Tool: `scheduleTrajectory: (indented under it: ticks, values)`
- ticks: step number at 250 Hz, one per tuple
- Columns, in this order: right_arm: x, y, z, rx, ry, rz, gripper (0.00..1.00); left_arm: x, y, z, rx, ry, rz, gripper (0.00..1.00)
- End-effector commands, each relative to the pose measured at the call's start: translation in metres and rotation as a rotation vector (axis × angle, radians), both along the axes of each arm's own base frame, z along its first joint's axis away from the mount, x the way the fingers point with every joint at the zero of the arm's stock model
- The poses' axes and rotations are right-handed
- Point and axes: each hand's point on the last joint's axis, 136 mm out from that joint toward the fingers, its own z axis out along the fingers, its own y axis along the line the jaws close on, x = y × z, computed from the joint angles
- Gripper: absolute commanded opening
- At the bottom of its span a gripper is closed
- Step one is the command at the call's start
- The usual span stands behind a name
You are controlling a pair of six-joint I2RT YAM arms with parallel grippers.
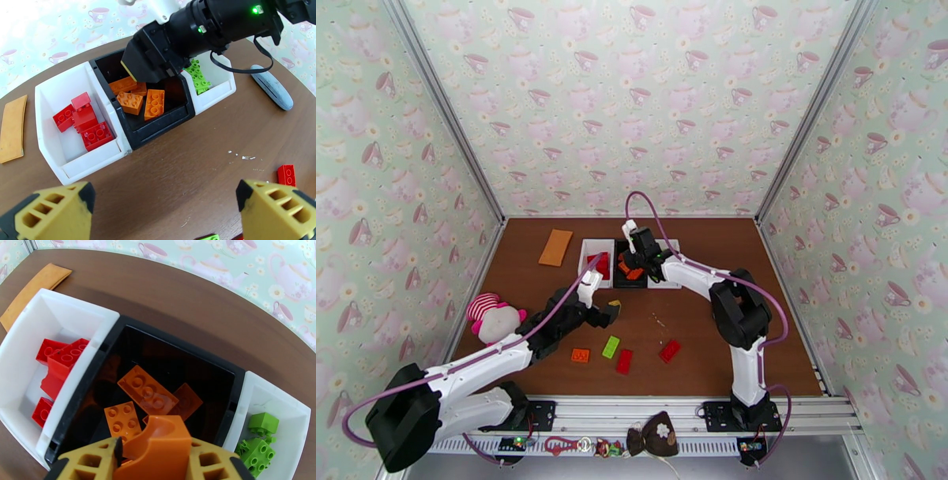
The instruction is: Sort the legos into containers by color
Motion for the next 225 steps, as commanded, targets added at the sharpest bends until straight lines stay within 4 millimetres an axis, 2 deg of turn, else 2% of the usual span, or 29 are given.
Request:
scheduleTrajectory:
  ticks: [1,36,67,84,89,118,143,169,225]
  values:
    - [0.003,0.01,0.015,0.034,-0.02,0.04,0.36,0.003,-0.006,0.023,-0.034,-0.056,-0.015,1.0]
    - [0.005,0.007,0.015,0.016,-0.025,0.029,0.46,0.004,-0.004,0.021,-0.032,-0.042,-0.002,1.0]
    - [0.004,0.006,0.032,0.032,-0.052,0.03,0.58,0.009,0.002,0.021,-0.042,-0.011,0.062,1.0]
    - [0.002,0.004,0.041,0.036,-0.067,0.031,0.72,0.011,0.005,0.02,-0.049,0.016,0.095,1.0]
    - [0.002,0.004,0.044,0.039,-0.071,0.031,0.74,0.012,0.004,0.024,-0.054,0.019,0.096,1.0]
    - [-0.006,0.0,0.063,0.067,-0.107,0.038,0.81,0.012,0.01,0.016,-0.042,0.095,0.147,1.0]
    - [-0.02,-0.003,0.076,0.095,-0.132,0.073,0.93,0.008,0.018,0.008,-0.014,0.189,0.205,1.0]
    - [-0.038,-0.007,0.086,0.132,-0.15,0.108,1.0,0.0,0.028,-0.003,0.029,0.291,0.266,1.0]
    - [-0.085,-0.022,0.087,0.172,-0.121,0.181,0.99,-0.028,0.053,-0.03,0.153,0.478,0.378,1.0]
